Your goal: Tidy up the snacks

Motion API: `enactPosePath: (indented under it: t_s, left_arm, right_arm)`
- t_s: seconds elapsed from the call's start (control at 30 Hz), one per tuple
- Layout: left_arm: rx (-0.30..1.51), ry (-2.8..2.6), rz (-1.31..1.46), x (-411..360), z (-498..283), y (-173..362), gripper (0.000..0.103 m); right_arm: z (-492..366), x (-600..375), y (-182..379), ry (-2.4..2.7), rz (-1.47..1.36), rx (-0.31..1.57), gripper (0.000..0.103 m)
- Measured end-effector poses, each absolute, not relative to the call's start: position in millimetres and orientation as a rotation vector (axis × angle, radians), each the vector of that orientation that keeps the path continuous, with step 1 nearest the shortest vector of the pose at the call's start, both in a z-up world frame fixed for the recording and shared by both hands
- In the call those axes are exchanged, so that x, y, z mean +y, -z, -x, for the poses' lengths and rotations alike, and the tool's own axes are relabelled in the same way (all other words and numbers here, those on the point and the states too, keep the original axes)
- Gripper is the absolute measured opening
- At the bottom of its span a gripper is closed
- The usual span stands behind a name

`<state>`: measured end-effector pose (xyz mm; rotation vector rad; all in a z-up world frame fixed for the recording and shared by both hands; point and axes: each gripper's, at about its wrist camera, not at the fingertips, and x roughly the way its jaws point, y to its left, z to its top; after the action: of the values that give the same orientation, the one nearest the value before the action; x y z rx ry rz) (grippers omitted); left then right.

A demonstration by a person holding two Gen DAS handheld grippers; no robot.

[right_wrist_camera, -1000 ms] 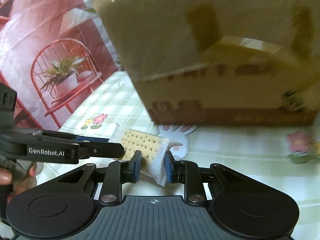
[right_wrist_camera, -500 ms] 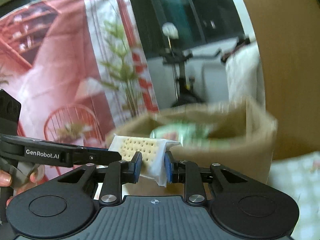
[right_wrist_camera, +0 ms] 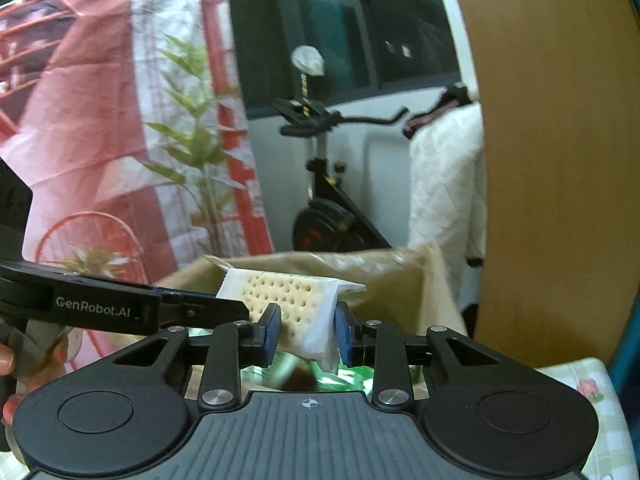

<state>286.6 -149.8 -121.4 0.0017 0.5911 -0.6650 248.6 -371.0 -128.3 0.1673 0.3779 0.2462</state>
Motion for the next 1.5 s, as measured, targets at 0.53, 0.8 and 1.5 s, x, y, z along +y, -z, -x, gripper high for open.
enactPosePath:
  t_s: [0.53,0.8,1.5]
  left_arm:
    - [0.522,0.588,-0.023,-130.0,-275.2,101.3,0.065]
    - [0.394,0.482,-0.093,-110.6,-218.0,54.6,0.09]
    - [0.263,0.302,-0.037,-70.2,-111.4,9.8,0.098]
  right_arm:
    - [-228.2,-365.7,134.3,-0.128,-0.149,0.397,0.072]
    - [-176.9,-358.1,90.3,-0.095,-0.164,0.297,0.1]
    - [-71.5,-317.0,34.4,-0.068,-0.139,0.268,0.102]
